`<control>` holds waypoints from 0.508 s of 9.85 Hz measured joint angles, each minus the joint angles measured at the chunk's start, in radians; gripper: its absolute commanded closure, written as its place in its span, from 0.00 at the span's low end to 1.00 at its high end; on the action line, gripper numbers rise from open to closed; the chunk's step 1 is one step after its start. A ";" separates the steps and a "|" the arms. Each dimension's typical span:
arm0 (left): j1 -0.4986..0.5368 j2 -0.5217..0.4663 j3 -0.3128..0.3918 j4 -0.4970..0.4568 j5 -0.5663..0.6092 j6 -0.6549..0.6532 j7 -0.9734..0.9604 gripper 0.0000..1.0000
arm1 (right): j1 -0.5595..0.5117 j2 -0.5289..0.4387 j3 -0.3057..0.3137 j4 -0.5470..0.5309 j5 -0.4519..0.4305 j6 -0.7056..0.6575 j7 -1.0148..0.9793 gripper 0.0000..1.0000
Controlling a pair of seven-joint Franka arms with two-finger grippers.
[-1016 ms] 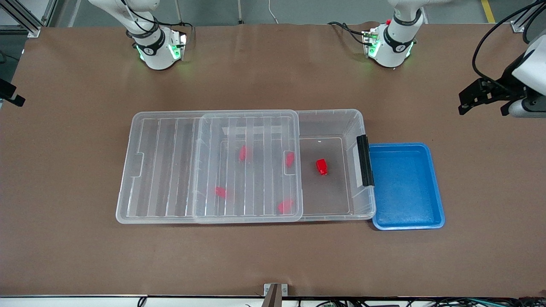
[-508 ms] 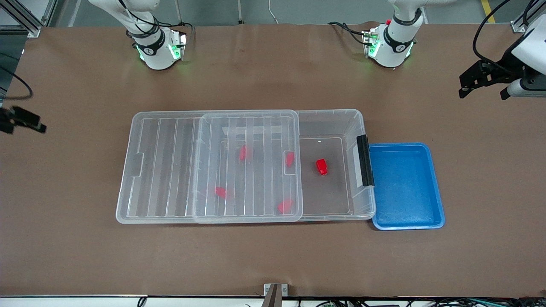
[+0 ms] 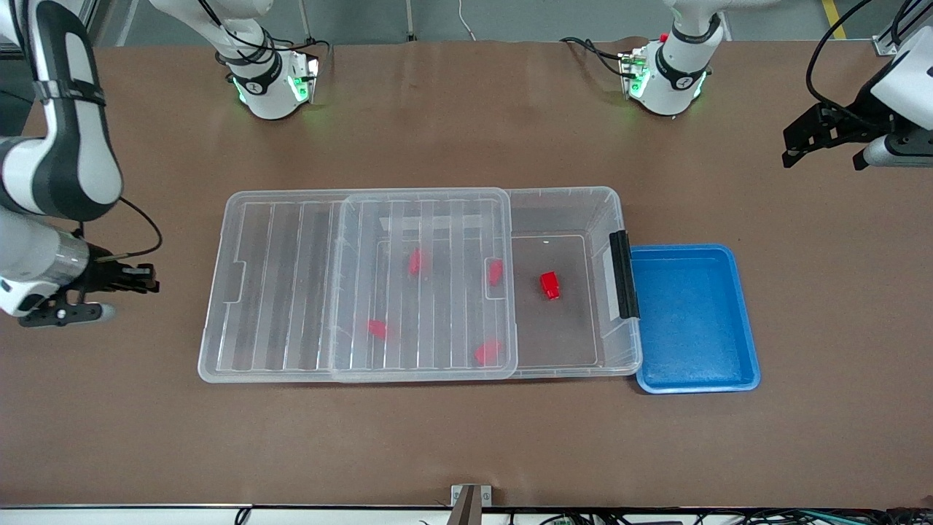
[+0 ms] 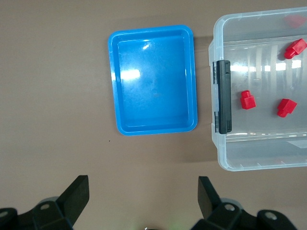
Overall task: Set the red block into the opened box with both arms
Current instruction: 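Push the box base back under the lid with the right gripper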
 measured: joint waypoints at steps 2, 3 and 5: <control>0.000 0.000 0.000 0.000 -0.002 0.000 0.000 0.00 | 0.037 0.021 0.002 -0.008 0.000 0.026 0.000 1.00; 0.000 0.000 0.000 0.000 -0.002 0.000 0.000 0.00 | 0.043 0.029 0.002 -0.009 0.000 0.040 0.000 1.00; 0.000 0.000 0.001 0.000 -0.002 -0.001 0.001 0.00 | 0.044 0.043 0.002 -0.009 0.000 0.050 0.000 1.00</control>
